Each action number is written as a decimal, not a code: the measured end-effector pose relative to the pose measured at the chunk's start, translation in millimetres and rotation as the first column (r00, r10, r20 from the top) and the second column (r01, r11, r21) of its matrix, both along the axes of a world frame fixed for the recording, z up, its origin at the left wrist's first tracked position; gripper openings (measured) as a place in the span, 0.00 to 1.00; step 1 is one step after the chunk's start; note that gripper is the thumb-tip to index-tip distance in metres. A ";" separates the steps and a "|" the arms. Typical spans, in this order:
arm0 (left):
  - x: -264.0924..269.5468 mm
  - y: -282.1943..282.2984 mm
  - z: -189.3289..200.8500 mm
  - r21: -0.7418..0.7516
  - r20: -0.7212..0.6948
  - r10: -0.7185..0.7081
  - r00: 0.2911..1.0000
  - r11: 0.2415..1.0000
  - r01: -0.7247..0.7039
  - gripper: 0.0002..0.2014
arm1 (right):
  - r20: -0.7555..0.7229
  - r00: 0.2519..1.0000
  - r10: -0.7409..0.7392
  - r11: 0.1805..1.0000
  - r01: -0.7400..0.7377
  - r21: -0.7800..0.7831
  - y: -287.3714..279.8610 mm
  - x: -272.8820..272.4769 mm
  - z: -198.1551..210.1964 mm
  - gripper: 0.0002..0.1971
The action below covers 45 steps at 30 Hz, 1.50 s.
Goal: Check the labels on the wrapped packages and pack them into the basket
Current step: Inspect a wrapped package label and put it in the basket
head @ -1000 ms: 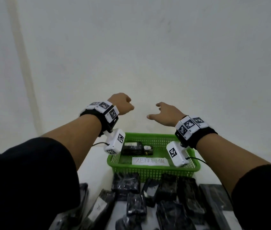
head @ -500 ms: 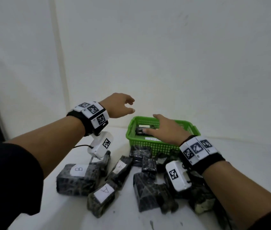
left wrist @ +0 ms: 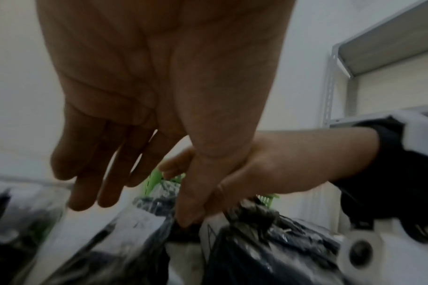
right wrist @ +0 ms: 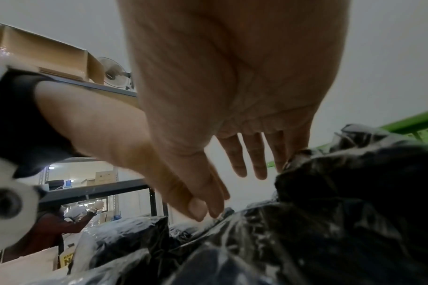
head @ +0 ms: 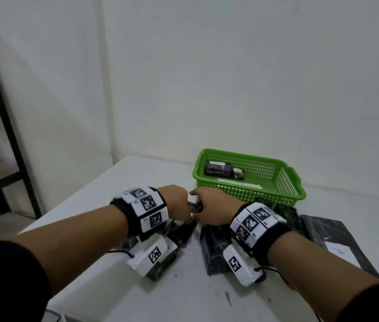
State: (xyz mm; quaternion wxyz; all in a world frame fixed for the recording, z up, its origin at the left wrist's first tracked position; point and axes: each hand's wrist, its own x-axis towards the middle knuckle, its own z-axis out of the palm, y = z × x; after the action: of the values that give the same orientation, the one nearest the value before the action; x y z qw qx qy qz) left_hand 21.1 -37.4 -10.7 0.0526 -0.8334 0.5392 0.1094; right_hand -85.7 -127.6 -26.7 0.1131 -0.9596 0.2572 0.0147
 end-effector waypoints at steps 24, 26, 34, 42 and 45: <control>7.0 11.4 21.7 -0.628 -0.597 -0.272 0.755 0.744 -0.229 0.16 | 0.609 0.767 -0.205 0.929 -0.043 0.367 -48.7 -53.4 14.5 0.23; -4.4 9.2 18.5 -0.659 -0.689 -0.365 0.626 0.675 -0.331 0.14 | 0.701 0.660 -0.269 0.891 -0.105 0.441 -52.2 -71.1 12.4 0.21; -43.1 -28.9 -13.0 -0.540 -0.837 -0.482 0.259 0.655 -0.528 0.20 | 0.778 0.437 -0.452 0.806 -0.174 0.566 -63.6 -103.6 -12.1 0.16; -51.6 -45.5 -16.3 -0.530 -0.835 -0.505 0.219 0.626 -0.572 0.16 | 0.736 0.494 -0.462 0.752 -0.222 0.620 -80.7 -126.8 -7.9 0.17; -56.6 -49.9 -17.5 -0.514 -0.841 -0.514 0.170 0.660 -0.547 0.16 | 0.751 0.453 -0.480 0.769 -0.194 0.609 -82.6 -129.3 -13.0 0.17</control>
State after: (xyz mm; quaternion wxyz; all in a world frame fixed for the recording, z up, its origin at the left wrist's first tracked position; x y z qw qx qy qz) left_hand -35.5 -87.3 -28.2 -0.6580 -0.4953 0.4156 0.3859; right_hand -215.0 -210.2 -39.7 0.5370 -0.7024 0.2264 -0.4087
